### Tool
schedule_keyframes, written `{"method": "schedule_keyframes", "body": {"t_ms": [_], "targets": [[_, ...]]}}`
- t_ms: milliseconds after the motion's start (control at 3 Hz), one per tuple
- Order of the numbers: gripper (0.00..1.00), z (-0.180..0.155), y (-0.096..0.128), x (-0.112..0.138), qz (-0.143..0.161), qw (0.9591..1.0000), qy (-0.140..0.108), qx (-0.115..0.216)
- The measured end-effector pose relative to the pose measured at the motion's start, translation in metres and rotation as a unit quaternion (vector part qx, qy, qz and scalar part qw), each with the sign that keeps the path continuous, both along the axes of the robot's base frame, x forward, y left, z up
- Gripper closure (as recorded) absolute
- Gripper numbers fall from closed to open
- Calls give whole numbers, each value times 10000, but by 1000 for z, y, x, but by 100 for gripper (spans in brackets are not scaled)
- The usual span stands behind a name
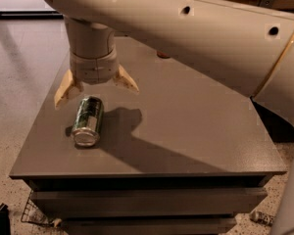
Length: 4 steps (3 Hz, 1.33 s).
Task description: Place green can upright
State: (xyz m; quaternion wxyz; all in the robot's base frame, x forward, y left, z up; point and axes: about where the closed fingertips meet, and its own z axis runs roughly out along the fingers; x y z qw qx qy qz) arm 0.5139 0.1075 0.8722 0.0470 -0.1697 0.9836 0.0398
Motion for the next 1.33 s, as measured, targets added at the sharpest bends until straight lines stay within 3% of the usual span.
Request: {"method": "schedule_keyframes", "body": {"t_ms": [333,1000,1333], "targets": [[0,-4,3,-6,-68,9999,1,111],[0,-30,17,-1,-56,9993,282,250],[0,-43,19,1,-209,9986,445,197]]}}
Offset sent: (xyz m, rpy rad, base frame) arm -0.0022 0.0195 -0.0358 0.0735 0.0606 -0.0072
